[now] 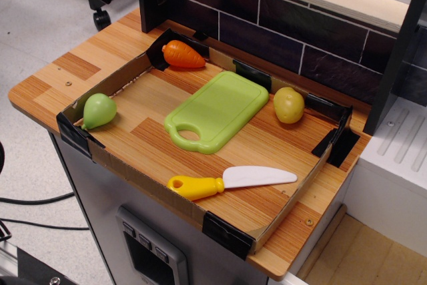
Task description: Put knife on cutting board
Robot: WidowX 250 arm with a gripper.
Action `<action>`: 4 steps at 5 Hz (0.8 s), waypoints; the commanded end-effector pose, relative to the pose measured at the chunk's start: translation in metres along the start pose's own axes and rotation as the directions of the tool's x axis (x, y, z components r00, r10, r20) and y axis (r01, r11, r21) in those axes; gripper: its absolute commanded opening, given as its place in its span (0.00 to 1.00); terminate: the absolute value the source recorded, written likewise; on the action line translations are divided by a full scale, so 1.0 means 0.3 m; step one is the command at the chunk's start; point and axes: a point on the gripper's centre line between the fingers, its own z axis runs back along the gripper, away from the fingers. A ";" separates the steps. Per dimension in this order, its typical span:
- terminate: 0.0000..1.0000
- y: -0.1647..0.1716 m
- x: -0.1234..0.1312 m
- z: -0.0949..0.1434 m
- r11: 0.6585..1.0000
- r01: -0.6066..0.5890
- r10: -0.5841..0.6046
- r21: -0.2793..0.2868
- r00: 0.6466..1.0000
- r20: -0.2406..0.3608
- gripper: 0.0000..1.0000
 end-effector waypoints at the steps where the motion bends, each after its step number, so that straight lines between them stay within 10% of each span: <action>1: 0.00 0.000 0.000 0.000 1.000 0.000 0.000 0.000 1.000 0.000 1.00; 2: 0.00 -0.036 -0.075 -0.005 0.964 0.230 -0.229 -0.132 0.973 0.021 1.00; 3: 0.00 -0.065 -0.181 -0.025 0.882 0.400 -0.430 -0.250 0.899 -0.078 1.00; 4: 0.00 -0.104 -0.274 -0.035 0.820 0.495 -0.537 -0.288 0.839 -0.087 1.00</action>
